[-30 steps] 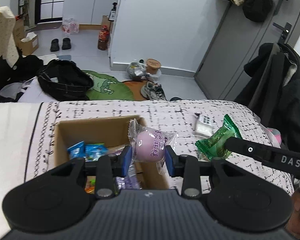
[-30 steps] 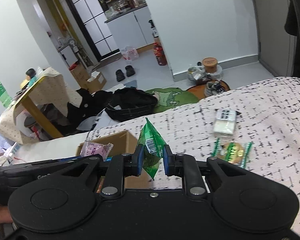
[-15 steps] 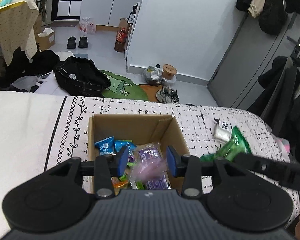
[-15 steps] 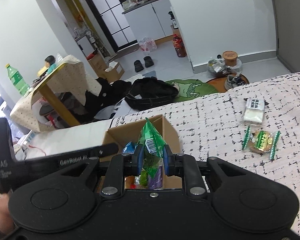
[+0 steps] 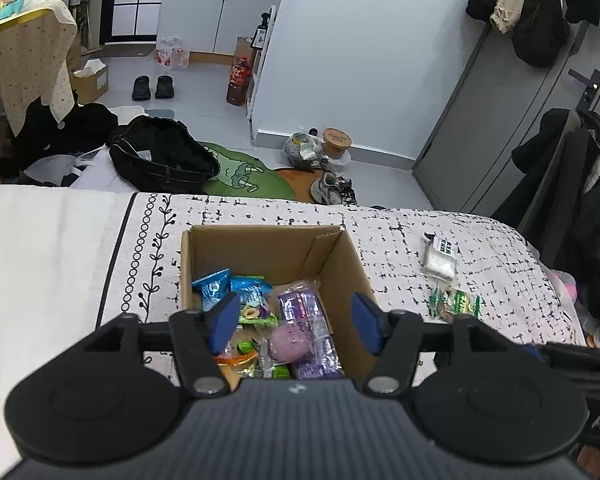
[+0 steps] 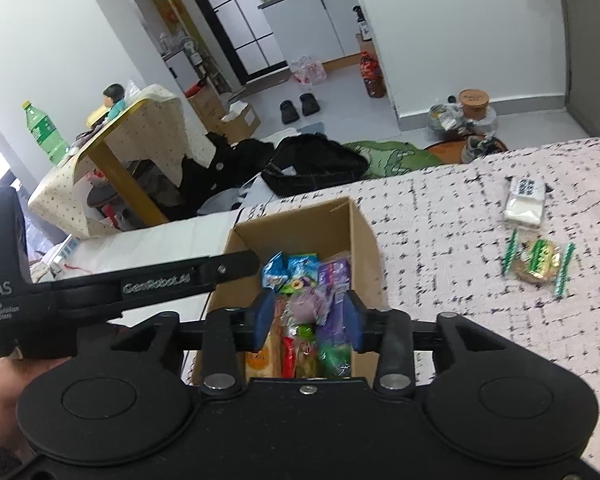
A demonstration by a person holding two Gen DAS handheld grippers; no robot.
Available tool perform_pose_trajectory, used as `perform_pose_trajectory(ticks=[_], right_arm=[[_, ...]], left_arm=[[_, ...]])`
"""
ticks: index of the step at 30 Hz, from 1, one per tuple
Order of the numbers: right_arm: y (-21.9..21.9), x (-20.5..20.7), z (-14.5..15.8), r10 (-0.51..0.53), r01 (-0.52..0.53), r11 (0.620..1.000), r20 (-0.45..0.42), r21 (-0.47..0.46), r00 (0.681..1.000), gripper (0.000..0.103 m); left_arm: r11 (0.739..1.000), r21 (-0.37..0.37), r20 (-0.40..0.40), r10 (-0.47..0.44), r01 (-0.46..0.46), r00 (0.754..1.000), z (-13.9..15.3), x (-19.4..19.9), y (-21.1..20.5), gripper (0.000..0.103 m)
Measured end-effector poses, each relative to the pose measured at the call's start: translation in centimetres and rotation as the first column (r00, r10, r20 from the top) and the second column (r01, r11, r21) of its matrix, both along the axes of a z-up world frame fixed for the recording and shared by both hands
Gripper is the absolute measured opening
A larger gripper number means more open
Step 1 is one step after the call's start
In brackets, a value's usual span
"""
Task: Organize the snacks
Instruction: 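Open both tools over the box to drop the cake and green packet, then move both tools back to the remaining snacks on the bed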
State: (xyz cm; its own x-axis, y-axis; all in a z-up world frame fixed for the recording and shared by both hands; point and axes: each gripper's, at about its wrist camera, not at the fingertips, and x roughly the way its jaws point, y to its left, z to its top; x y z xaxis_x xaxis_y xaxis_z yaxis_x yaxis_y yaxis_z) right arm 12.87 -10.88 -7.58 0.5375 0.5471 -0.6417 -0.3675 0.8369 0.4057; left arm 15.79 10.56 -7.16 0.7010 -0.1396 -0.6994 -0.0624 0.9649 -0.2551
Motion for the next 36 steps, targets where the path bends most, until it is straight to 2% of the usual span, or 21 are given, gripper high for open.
perform_pose_trajectory(ticks=[5, 10, 15, 18, 22, 36], right_arm=[[-1.7, 0.6, -0.2, -0.048, 0.047, 0.999, -0.003, -0.011, 0.999, 0.042], [-3.7, 1.1, 0.0, -0.081, 0.081, 0.997, 0.009, -0.006, 0.997, 0.05], [-5.7, 1.8, -0.5, -0.11, 0.11, 0.994, 0.018, -0.018, 0.994, 0.05], [-6.8, 2.1, -0.8, -0.138, 0.139, 0.99, 0.034, -0.036, 0.99, 0.055], [-8.5, 2.3, -0.9, -0.185, 0.187, 0.982, 0.052, -0.029, 0.981, 0.071], [-13.0, 3.3, -2.3, -0.278, 0.28, 0.959, 0.03, -0.041, 0.96, 0.075]], left_arm=[[1.0, 0.008, 0.016, -0.013, 0.013, 1.0, 0.0, 0.0, -0.7, 0.074], [1.0, 0.016, -0.014, -0.009, 0.009, 1.0, 0.3, 0.7, -1.9, 0.079], [0.998, 0.041, 0.006, -0.042, 0.042, 0.999, 1.4, 1.2, -3.6, 0.084], [0.998, 0.042, 0.024, -0.057, 0.056, 0.998, 2.0, 1.6, -4.6, 0.087], [0.996, 0.039, 0.038, -0.078, 0.076, 0.996, 2.4, 2.4, -6.0, 0.089], [0.99, 0.042, 0.051, -0.14, 0.138, 0.989, 3.1, 3.9, -10.3, 0.096]])
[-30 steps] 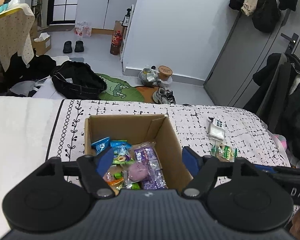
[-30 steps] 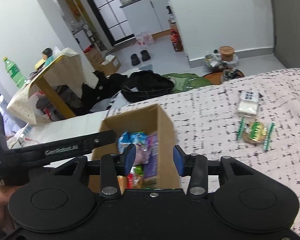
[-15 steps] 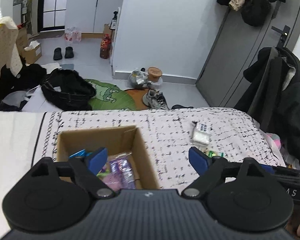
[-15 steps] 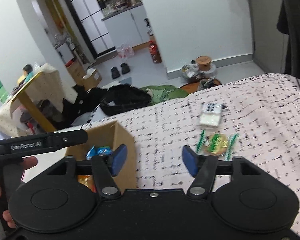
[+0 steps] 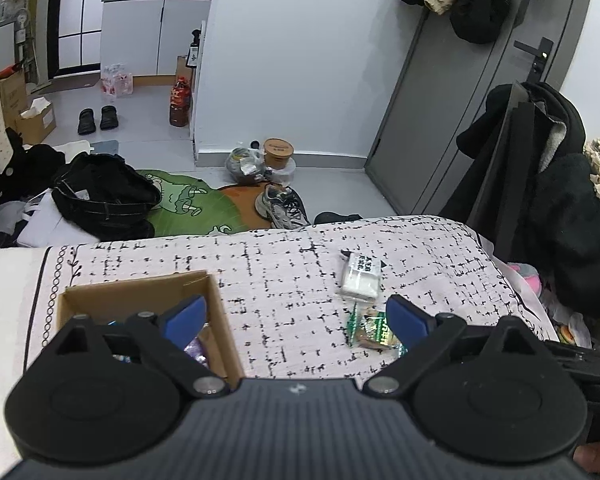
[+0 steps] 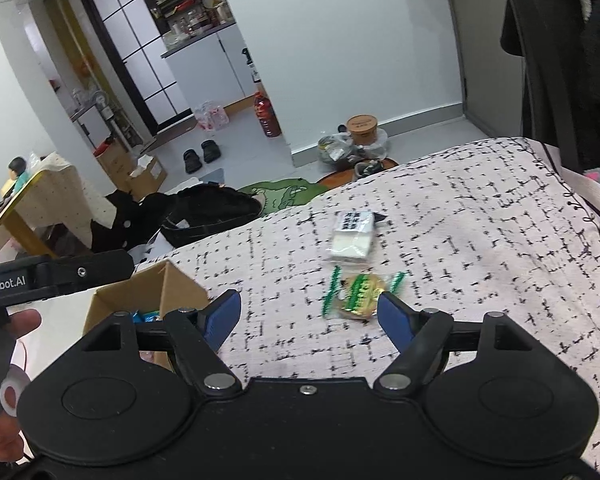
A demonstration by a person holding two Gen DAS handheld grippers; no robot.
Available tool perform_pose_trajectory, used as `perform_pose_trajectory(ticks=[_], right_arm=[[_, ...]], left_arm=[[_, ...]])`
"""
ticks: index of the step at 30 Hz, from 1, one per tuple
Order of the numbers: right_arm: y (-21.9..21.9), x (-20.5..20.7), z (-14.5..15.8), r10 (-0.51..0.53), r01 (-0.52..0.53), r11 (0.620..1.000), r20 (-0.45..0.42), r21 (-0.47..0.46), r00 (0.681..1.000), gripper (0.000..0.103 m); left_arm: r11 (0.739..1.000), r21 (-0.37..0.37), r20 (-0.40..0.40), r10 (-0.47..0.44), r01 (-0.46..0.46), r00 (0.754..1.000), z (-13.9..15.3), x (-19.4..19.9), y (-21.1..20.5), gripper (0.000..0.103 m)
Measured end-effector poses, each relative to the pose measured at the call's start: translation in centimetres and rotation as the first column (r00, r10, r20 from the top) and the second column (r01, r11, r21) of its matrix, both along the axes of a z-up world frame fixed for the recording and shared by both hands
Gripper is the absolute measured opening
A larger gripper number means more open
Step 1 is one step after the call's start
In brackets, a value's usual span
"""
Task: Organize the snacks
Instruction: 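Move both tools back to the remaining snacks on the bed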
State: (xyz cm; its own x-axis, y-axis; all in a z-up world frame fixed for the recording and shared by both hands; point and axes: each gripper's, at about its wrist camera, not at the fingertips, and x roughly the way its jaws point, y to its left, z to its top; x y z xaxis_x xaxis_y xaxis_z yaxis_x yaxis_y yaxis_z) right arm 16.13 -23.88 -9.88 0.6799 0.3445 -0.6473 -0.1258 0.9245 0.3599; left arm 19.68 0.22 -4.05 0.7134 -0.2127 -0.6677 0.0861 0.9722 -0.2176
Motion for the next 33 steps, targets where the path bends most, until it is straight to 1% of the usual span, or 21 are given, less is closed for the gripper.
perform_pose_trajectory(ticks=[13, 19, 23, 28, 33], right_arm=[[-5.0, 2.0, -1.5, -0.063, 0.063, 0.998, -0.025, 0.011, 0.998, 0.076], [-6.4, 3.0, -2.4, -0.081, 0.081, 0.997, -0.044, 0.011, 0.996, 0.076], [-7.1, 3.7, -2.9, -0.089, 0.09, 0.996, -0.057, 0.02, 0.994, 0.076], [-7.4, 4.9, -4.0, -0.074, 0.077, 0.996, -0.081, 0.041, 0.994, 0.076], [-7.7, 6.2, -5.0, -0.065, 0.072, 0.995, -0.11, 0.068, 0.992, 0.074]], left_arm=[[0.998, 0.026, -0.009, -0.053, 0.053, 0.999, -0.2, 2.4, -5.3, 0.096], [0.996, 0.035, 0.009, -0.077, 0.077, 0.997, -0.8, 2.8, -7.4, 0.096], [0.995, 0.051, -0.014, -0.088, 0.088, 0.996, -1.9, 3.8, -8.5, 0.096], [0.994, 0.068, -0.049, -0.085, 0.088, 0.995, -3.8, 5.2, -9.7, 0.095], [0.993, 0.049, -0.113, -0.1, 0.106, 0.989, -5.9, 6.8, -10.9, 0.093]])
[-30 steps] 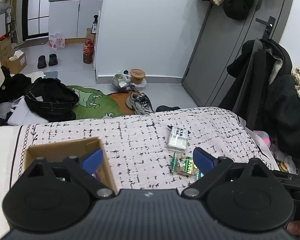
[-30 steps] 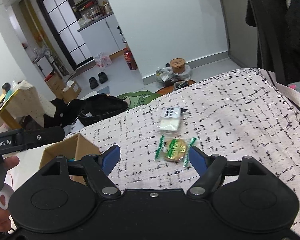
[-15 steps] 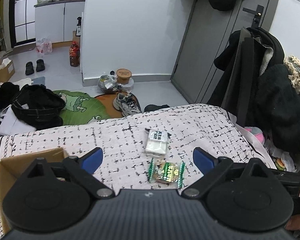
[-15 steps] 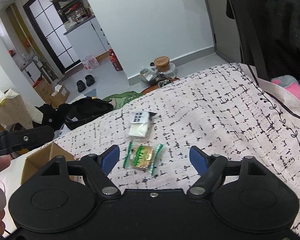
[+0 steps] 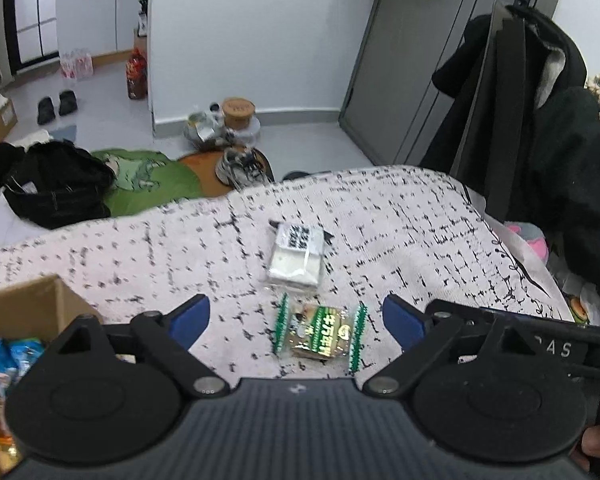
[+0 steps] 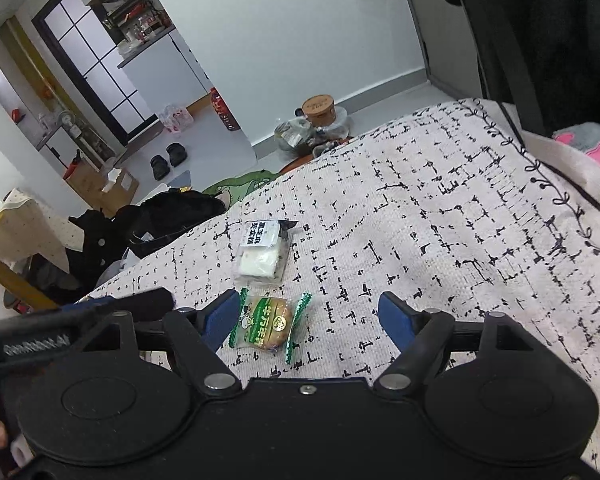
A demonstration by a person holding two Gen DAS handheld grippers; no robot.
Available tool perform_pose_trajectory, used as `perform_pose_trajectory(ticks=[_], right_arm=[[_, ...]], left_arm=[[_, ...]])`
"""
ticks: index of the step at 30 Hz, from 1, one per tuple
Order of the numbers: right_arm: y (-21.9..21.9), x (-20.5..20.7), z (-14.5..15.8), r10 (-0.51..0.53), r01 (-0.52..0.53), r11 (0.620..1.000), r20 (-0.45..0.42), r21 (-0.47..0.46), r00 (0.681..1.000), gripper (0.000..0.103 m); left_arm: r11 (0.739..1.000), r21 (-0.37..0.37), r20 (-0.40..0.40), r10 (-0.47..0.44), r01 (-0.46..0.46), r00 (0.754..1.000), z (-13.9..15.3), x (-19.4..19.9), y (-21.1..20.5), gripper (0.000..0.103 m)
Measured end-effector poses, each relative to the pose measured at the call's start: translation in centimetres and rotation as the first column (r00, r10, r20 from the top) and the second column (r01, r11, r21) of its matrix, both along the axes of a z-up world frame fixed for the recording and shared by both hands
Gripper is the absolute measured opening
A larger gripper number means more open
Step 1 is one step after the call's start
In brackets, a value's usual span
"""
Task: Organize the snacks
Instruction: 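Move both tools back to the remaining snacks on the bed, then grasp the green round biscuit with the left tool while the right tool grasps the white packet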
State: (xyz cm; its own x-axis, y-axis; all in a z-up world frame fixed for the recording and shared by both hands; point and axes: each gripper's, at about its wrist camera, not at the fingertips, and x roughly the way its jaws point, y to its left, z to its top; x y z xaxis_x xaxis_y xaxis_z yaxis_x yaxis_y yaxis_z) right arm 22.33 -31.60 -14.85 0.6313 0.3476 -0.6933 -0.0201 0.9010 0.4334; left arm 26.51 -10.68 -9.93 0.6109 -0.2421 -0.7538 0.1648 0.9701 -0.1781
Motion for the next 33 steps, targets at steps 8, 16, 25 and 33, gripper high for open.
perform_pose_trajectory(ticks=[8, 16, 25, 33], right_arm=[[-2.0, 1.6, -1.9, -0.033, 0.034, 0.999, -0.046, 0.014, 0.998, 0.072], [-3.6, 2.4, -3.5, -0.062, 0.064, 0.998, -0.091, 0.021, 0.994, 0.072], [-4.0, 2.8, -3.7, -0.076, 0.08, 0.996, -0.089, 0.043, 0.993, 0.072], [-2.8, 2.6, -3.9, -0.053, 0.058, 0.997, -0.094, 0.051, 0.994, 0.072]], left_arm=[[1.0, -0.001, -0.067, -0.025, 0.025, 0.997, -3.1, 2.4, -1.8, 0.092], [0.997, 0.024, -0.144, -0.064, 0.068, 0.988, -6.1, 4.4, -3.8, 0.092], [0.993, 0.096, -0.252, -0.047, 0.073, 0.967, -9.8, 5.8, -4.7, 0.092], [0.998, 0.065, -0.25, -0.004, 0.021, 0.968, -8.5, 5.9, -2.9, 0.052]])
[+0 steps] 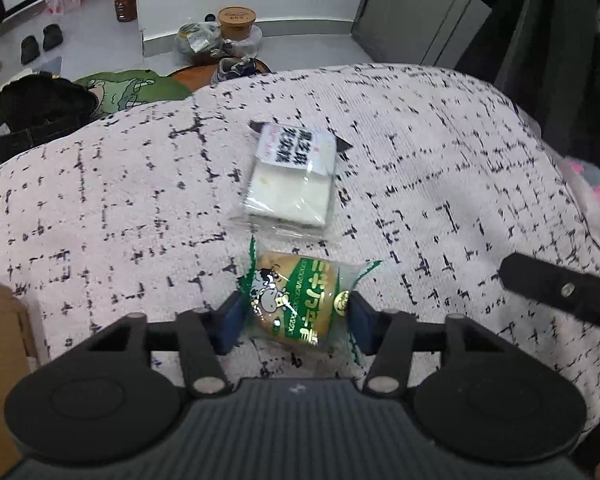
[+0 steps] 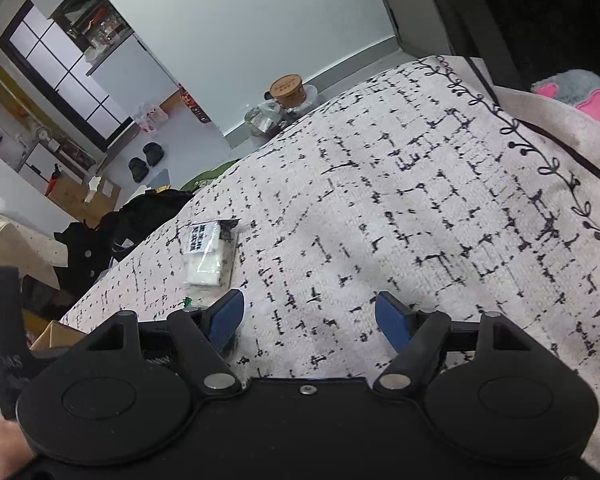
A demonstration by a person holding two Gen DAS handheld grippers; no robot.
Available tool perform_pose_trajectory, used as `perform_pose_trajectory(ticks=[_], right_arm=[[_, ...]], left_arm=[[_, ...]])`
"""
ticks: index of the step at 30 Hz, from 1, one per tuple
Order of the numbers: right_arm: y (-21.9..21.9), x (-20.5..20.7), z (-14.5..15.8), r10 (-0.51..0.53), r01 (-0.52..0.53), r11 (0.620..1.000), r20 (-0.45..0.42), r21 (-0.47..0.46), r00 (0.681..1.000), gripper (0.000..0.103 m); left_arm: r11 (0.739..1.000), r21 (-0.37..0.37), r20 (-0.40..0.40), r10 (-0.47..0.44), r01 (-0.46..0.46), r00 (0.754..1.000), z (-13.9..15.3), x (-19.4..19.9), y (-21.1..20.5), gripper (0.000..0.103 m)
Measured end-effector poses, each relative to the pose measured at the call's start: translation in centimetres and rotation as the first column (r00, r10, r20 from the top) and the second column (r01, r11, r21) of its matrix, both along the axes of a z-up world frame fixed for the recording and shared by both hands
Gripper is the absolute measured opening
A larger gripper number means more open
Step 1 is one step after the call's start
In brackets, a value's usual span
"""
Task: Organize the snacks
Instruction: 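Grasp the green round biscuit with the left tool while the right tool grasps the white packet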
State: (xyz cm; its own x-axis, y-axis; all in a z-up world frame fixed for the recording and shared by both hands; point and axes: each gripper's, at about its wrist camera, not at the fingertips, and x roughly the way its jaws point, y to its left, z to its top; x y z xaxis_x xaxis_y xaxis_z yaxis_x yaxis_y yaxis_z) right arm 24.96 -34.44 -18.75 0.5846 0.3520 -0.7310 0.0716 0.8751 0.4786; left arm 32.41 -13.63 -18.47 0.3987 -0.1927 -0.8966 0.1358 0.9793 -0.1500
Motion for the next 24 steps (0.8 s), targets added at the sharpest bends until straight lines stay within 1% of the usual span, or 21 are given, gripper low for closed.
perform_pose_trajectory(ticks=[2, 4, 8, 12, 19, 24], right_arm=[[0.3, 0.2, 0.1, 0.004, -0.004, 1.0, 0.005, 0.0, 1.0, 0.072], [0.6, 0.5, 0.3, 0.008, -0.008, 1.0, 0.013, 0.002, 1.0, 0.072], [1.3, 1.0, 0.9, 0.019, -0.019, 1.0, 0.029, -0.001, 0.999, 0.072], [2.3, 1.4, 1.5, 0.032, -0.032, 0.999, 0.046, -0.002, 0.998, 0.072], [4.2, 2.5, 2.0, 0.057, -0.057, 0.998, 0.063, -0.007, 0.996, 0.072], [6.0, 3.5, 1.7, 0.075, -0.075, 0.997, 0.058, -0.01, 0.995, 0.073]], left_arm=[[1.0, 0.008, 0.01, 0.008, -0.009, 1.0, 0.5, -0.2, 0.3, 0.051], [1.0, -0.005, 0.015, 0.012, -0.012, 1.0, 1.0, -0.2, 0.6, 0.05], [1.0, -0.008, 0.056, 0.005, -0.005, 0.998, 2.5, -0.6, 0.9, 0.05], [1.0, -0.014, 0.083, 0.02, -0.019, 0.996, 3.6, -0.6, 1.4, 0.05], [0.997, -0.01, 0.124, 0.077, -0.077, 0.989, 4.5, 0.0, 3.3, 0.05], [0.993, -0.024, 0.142, 0.118, -0.116, 0.983, 4.9, 0.3, 5.0, 0.05]])
